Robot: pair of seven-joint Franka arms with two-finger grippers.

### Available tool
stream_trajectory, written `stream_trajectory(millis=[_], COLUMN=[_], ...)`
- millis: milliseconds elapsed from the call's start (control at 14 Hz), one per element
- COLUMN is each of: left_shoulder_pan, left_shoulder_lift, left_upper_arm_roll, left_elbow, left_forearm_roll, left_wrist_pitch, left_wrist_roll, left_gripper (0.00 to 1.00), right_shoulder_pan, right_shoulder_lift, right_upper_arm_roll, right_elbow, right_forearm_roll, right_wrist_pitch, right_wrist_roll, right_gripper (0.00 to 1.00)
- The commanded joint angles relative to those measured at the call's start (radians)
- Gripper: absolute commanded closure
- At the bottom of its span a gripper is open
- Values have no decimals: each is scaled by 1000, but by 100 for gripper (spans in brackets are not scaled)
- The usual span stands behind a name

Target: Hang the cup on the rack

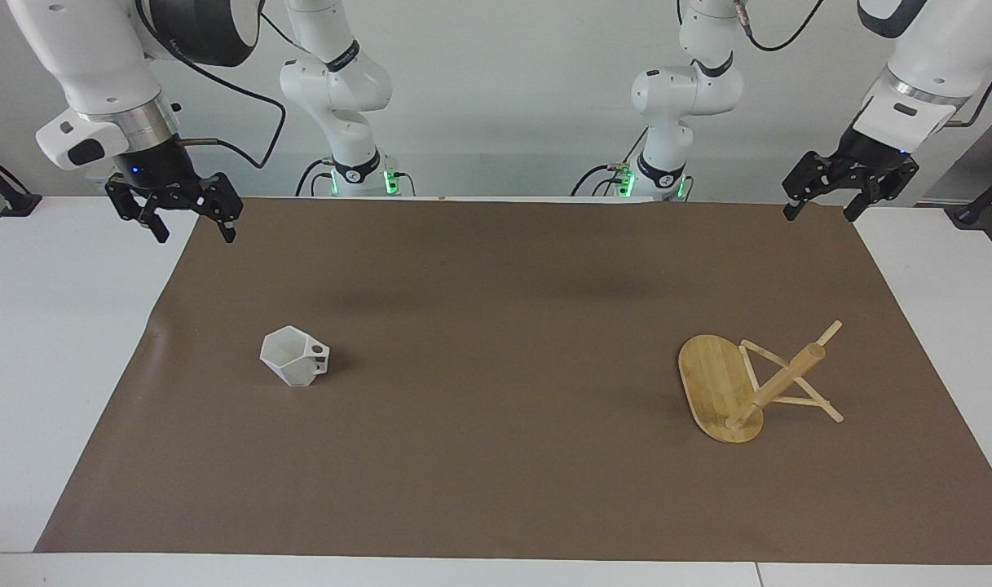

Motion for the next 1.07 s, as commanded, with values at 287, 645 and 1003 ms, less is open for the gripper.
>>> stream_trajectory(millis=[287, 645, 1003], left_shoulder_pan=[9, 9, 9], left_shoulder_lift=[-27, -27, -27], left_upper_arm_roll=[-3, -3, -3], left_elbow=[-30, -30, -30], left_forearm_roll=[-10, -10, -10], left_wrist_pitch=[-4, -6, -6], left_wrist_roll=[-3, -3, -3], left_gripper=[0, 0, 0], right_shoulder_pan=[-1, 1, 2], right_shoulder_lift=[-31, -60, -48], right_upper_arm_roll=[5, 11, 15], right_elbow=[-39, -113, -203], right_forearm_roll=[-19, -2, -2], right_wrist_pitch=[8, 32, 174], right_wrist_roll=[9, 6, 4], right_gripper=[0, 0, 0])
